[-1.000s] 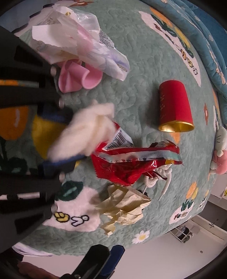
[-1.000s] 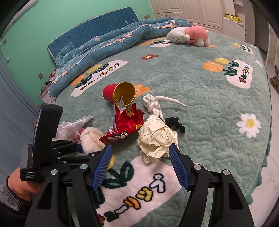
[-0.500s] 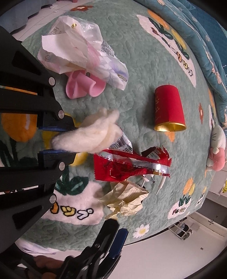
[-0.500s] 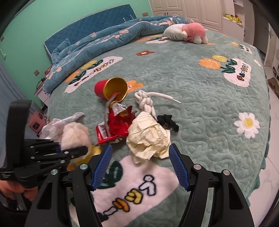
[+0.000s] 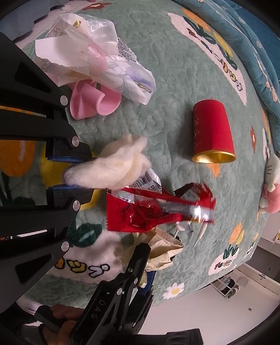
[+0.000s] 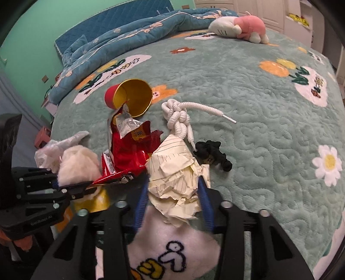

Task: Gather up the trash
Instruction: 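Grasp the white cotton wad with the left tool while the right tool grasps crumpled paper, then carry the cotton wad and crumpled paper with both tools to the orange bucket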

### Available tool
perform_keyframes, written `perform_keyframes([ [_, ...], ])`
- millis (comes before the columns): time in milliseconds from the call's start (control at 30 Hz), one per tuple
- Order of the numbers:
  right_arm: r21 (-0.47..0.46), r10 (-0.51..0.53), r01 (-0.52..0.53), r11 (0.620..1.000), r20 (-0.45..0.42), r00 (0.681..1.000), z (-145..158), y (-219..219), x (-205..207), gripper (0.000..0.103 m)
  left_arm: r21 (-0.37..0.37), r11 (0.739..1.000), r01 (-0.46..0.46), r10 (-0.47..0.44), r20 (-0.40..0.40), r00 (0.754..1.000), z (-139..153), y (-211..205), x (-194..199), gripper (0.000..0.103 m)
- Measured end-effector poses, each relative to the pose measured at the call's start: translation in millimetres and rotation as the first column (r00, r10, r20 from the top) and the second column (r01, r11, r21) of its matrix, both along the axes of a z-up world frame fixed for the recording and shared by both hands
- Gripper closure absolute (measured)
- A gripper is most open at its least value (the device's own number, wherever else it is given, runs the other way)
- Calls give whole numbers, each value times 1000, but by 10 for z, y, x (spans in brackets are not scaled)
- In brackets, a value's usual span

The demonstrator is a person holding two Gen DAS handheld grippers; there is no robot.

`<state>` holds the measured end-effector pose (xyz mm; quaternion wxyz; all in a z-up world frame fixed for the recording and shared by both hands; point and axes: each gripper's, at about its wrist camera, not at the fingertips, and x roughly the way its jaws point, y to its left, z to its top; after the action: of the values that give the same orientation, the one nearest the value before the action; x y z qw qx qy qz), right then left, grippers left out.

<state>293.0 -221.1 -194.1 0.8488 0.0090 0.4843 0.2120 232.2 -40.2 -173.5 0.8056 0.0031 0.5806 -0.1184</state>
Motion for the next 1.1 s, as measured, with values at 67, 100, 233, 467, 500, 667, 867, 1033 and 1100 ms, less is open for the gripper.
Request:
perform_keyframes([
  [67, 16, 2, -2, 1000, 8, 1000, 44, -6, -59, 66, 0, 1000, -2, 2, 4, 1000, 19, 3, -16, 86],
  [100, 21, -1, 1, 1000, 18, 1000, 84, -17, -102, 66, -3, 1000, -1, 1, 6, 1000, 36, 3, -30, 86],
  [233, 41, -15, 14, 999, 38, 999, 248, -78, -269, 66, -10, 1000, 2, -2, 27, 1000, 141, -7, -127, 86],
  [467, 65, -15, 11, 998, 64, 998, 528, -126, -742, 66, -5, 1000, 13, -13, 82, 997, 433, -24, -455, 86],
  [500, 69, -13, 8, 998, 73, 997, 584, -123, -846, 66, -2, 1000, 16, -15, 91, 996, 475, -28, -514, 86],
  [667, 90, -17, 8, 996, 103, 995, 774, -126, -1193, 66, 0, 999, 34, -33, 123, 992, 644, -57, -818, 86],
  [867, 110, -25, 9, 994, 142, 990, 962, -134, -1656, 66, 1, 998, 69, -68, 170, 983, 839, -135, -1177, 86],
  [1033, 143, -89, 65, 988, 174, 981, 1074, -340, -1953, 66, 18, 992, 124, -125, 209, 970, 969, -312, -1354, 86],
  [1100, 154, -136, 106, 982, 197, 971, 1147, -514, -2095, 66, 27, 986, 163, -165, 223, 961, 1018, -452, -1413, 86],
])
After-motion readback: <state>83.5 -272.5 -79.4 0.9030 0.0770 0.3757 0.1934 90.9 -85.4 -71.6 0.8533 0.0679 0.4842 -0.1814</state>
